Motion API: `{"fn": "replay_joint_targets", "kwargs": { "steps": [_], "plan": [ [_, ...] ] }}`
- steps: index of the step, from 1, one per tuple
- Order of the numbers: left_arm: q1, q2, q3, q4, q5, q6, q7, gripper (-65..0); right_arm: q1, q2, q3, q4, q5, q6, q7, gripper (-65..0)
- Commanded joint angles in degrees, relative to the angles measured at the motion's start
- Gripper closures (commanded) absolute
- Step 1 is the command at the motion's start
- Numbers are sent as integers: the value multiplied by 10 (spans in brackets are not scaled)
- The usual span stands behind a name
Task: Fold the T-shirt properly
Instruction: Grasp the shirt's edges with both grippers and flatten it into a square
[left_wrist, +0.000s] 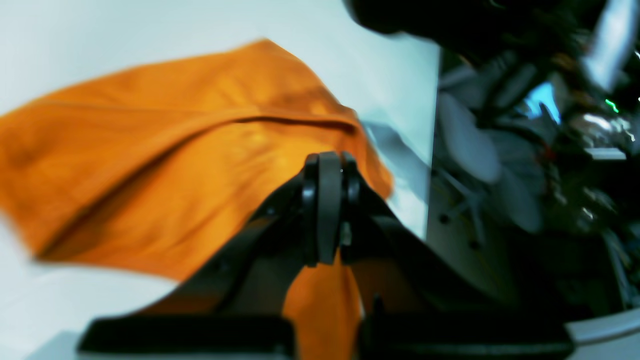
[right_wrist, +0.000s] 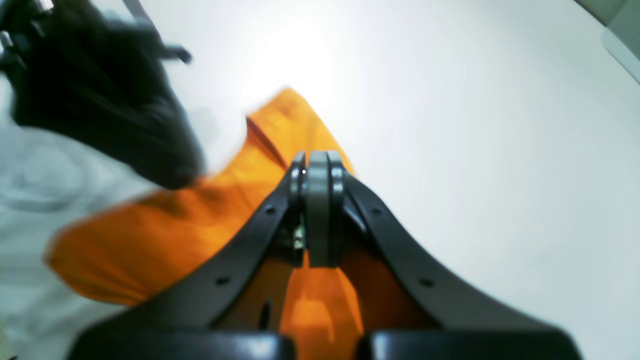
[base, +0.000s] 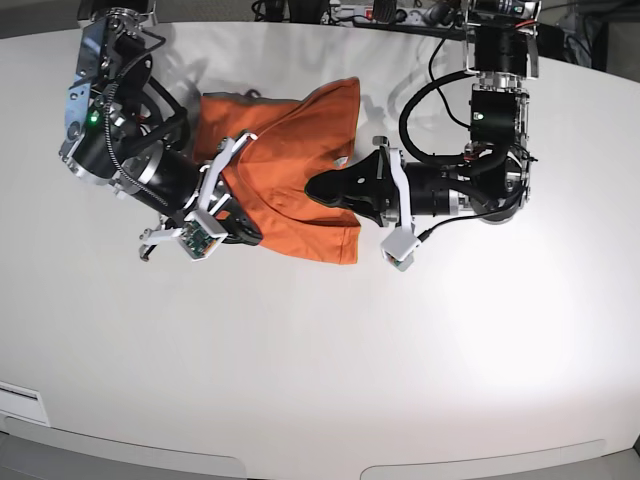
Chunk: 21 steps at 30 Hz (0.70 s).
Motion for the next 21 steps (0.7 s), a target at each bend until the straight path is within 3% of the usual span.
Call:
{"fn": "replay_joint_targets", "kwargs": {
  "steps": [1, 4, 9, 13, 21],
  "plan": [
    [-9, -4, 17, 19, -27, -5, 0, 0, 8, 15, 10, -5, 7, -1, 24, 0],
    [-9, -15, 83, 45, -4, -5, 0, 0, 22, 51, 15, -54, 9, -1, 38, 0],
    [-10, -40, 184, 81, 131, -5, 0, 0, 60, 86, 14, -139, 34, -1, 38, 0],
    [-10, -70, 243, 81, 240, -5, -56, 0, 90, 107, 14, -197, 49, -1, 38, 0],
    [-10, -119, 307, 80, 347, -5, -125, 0, 96, 124, 14, -220, 112, -1, 21, 0]
  ]
}}
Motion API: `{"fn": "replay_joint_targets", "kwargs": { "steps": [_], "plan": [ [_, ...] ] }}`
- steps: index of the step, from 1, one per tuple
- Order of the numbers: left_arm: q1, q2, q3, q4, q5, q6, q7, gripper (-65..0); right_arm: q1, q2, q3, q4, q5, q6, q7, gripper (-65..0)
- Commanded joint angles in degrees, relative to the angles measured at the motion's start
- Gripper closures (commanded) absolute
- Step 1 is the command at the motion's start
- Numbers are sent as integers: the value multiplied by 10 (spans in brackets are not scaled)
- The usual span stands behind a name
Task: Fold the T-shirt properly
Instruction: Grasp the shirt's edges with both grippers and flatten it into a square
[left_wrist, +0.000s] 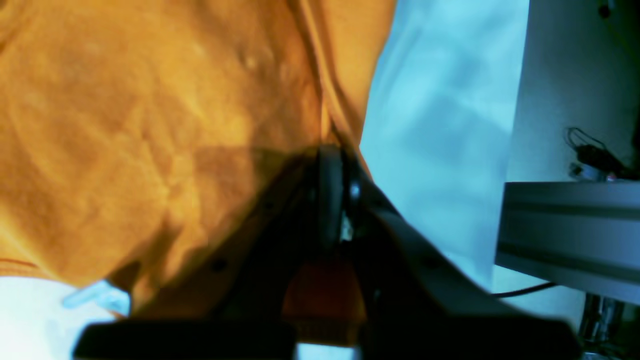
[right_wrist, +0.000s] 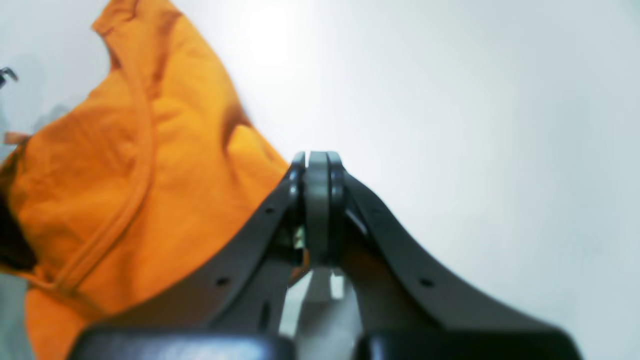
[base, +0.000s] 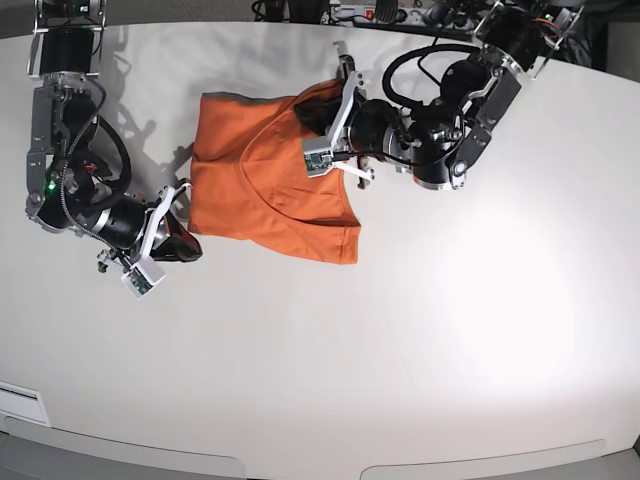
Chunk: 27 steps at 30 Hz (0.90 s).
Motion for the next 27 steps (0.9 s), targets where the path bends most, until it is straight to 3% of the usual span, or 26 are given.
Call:
{"fn": "replay_joint_targets", "kwargs": {
  "steps": [1, 8, 12, 16, 27],
  "plan": [
    [-7, -8, -1, 5, 26, -4, 14, 0, 9, 7, 3, 8, 21, 1, 13, 0],
    [-7, -34, -1, 3, 26, -4, 14, 0, 8, 7, -24, 8, 46, 1, -2, 0],
    [-7, -49, -1, 3, 33, -4, 11, 0, 5, 7, -75, 8, 8, 1, 11, 0],
    [-8, -59, -1, 0, 80, -4, -25, 0, -6, 7, -105, 8, -45, 1, 32, 0],
    [-101, -61, -1, -103, 144, -4, -120, 0, -99, 29, -95, 9, -40, 1, 31, 0]
  ]
}}
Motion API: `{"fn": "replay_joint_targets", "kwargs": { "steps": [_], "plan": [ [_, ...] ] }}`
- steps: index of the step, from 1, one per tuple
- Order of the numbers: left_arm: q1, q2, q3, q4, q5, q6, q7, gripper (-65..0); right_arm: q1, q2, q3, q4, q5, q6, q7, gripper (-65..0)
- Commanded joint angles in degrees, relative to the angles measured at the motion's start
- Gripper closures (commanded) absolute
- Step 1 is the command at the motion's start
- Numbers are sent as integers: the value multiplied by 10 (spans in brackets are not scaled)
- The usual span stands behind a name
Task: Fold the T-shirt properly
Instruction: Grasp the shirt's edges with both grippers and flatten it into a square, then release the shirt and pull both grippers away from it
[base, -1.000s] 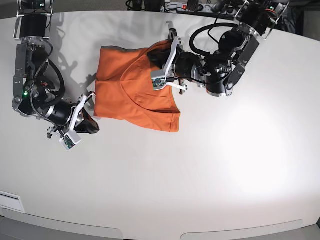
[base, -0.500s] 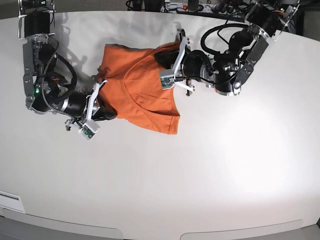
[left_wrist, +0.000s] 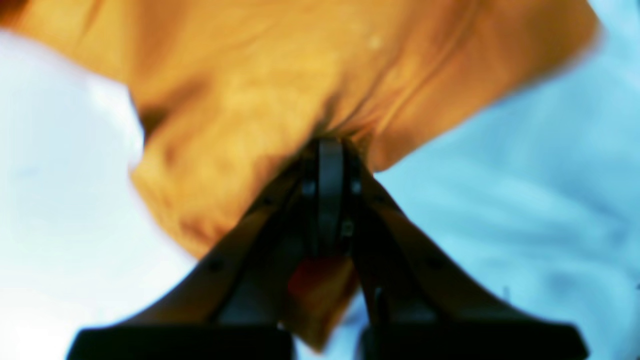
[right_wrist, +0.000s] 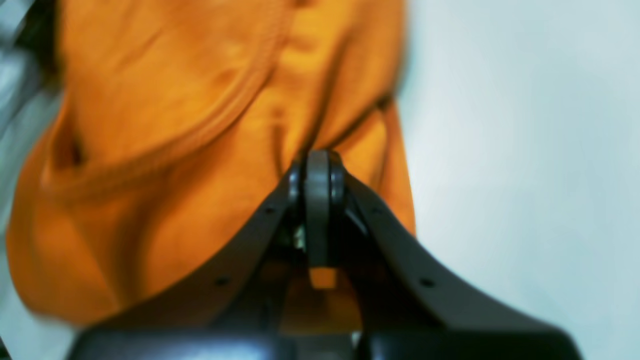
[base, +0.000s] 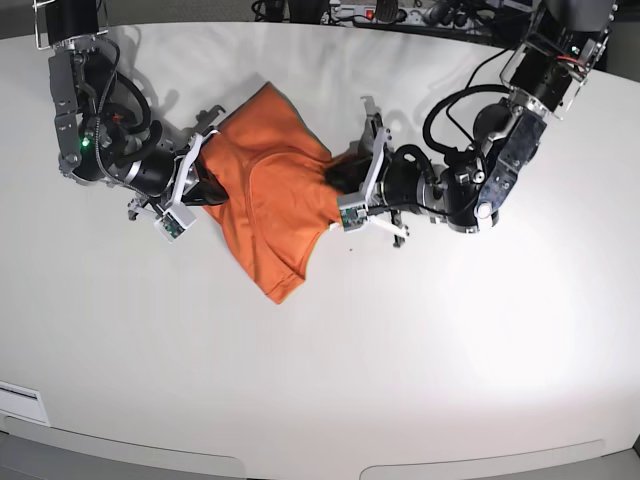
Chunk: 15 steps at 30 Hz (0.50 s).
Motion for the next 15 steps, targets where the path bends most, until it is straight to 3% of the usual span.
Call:
{"fn": "replay_joint_targets", "kwargs": {
  "steps": [1, 7, 15],
  "plan": [
    [-20, -9, -3, -12, 45, 10, 33, 0, -11, 6, 5, 6, 5, 4, -9, 0],
    [-86, 16, -3, -74, 63, 10, -28, 0, -72, -11, 54, 6, 45, 4, -10, 0],
    [-112, 80, -3, -115, 79, 10, -58, 0, -131, -100, 166, 7, 63, 4, -12, 0]
  ]
}}
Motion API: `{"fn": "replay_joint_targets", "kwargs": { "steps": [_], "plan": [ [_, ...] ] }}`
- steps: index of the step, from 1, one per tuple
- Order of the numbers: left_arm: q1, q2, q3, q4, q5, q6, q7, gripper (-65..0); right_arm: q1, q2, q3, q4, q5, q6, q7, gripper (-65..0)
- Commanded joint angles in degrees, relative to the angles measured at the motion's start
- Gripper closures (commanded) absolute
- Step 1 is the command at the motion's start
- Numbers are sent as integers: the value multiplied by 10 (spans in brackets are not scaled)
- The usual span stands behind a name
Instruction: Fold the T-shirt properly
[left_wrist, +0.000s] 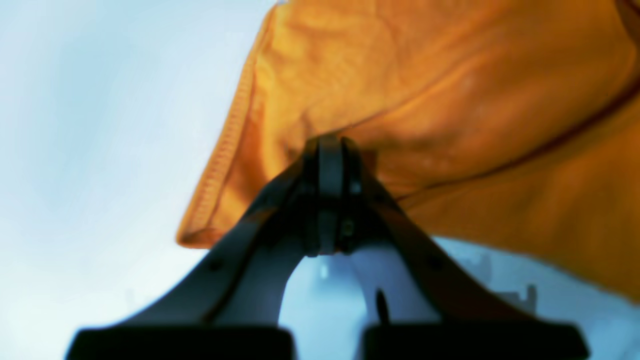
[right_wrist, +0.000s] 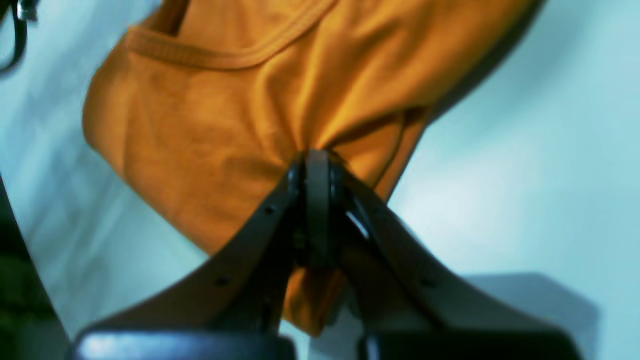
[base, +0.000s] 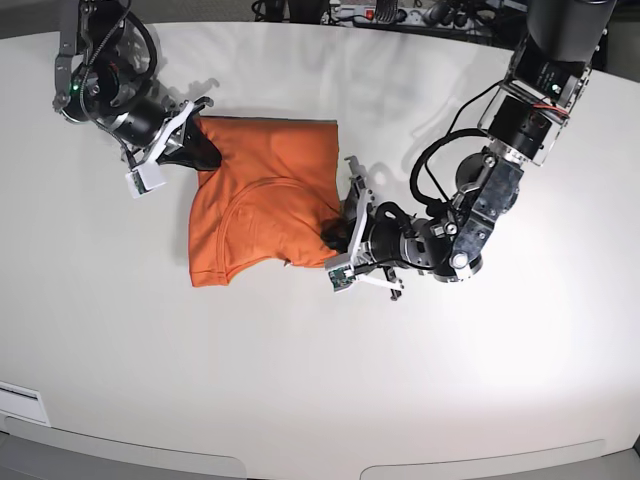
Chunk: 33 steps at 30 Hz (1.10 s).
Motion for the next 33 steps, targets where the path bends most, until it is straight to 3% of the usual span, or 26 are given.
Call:
{"fn": "replay_joint_targets", "kwargs": {
  "steps": [1, 4, 7, 14, 17, 21, 22, 26, 33],
  "plan": [
    [-16, 9, -3, 6, -3, 1, -10, 0, -3, -5, 14, 6, -1, -1, -15, 0],
    [-25, 22, -3, 7, -9, 1, 4, 0, -1, -31, 51, 14, 29, -1, -15, 0],
    [-33, 23, -6, 16, -53, 1, 48, 0, 2, -39, 87, 41, 77, -1, -15, 0],
    [-34, 23, -75, 46, -296, 1, 176, 0, 7, -39, 168, 144, 229, -1, -19, 0],
    [-33, 23, -133, 50, -427, 1, 250, 0, 7, -39, 201, 194, 263, -1, -79, 0],
    [-15, 23, -211, 51, -585, 1, 349, 0, 0, -39, 250, 237, 382, -1, -195, 0],
    [-7, 23, -230, 51, -615, 1, 349, 0, -5, -39, 263, 244, 385, -1, -218, 0],
    [36, 20, -304, 66, -615, 23, 349, 0, -47, -39, 314, 268, 385, -1, -243, 0],
    [172, -33, -373, 222, -615, 37, 349, 0, -156, -43, 398, 308, 385, -1, -243, 0]
  ]
}}
